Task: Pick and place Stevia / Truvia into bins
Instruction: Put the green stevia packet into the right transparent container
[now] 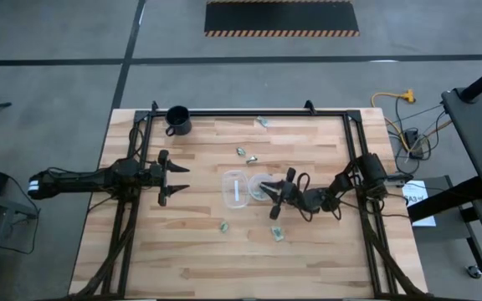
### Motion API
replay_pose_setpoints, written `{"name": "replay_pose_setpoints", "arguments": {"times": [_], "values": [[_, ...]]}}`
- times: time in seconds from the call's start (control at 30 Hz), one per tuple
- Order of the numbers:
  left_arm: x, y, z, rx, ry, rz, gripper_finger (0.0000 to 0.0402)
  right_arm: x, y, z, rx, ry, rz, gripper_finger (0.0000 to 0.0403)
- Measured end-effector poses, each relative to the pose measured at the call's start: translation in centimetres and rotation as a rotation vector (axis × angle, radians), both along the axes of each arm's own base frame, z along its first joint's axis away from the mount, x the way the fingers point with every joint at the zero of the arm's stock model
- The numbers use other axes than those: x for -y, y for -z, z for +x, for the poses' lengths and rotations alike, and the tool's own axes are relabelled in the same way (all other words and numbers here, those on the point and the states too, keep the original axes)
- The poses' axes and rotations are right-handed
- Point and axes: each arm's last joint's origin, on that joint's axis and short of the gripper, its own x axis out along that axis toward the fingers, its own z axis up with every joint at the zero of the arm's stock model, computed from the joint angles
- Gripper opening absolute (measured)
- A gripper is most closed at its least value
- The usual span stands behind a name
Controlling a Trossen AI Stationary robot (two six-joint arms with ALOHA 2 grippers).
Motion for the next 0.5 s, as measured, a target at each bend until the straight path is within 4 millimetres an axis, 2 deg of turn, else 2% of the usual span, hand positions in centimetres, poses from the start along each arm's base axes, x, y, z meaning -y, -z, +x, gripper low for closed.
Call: {"name": "replay_pose_setpoints", "arguments": {"times": [0.5], "values": [[0.00, 0.00, 0.00, 0.000, 0.000, 0.000, 0.0240, -0.16, 0.04, -0.03, -0.003, -0.007, 0.002, 0.0111]]}}
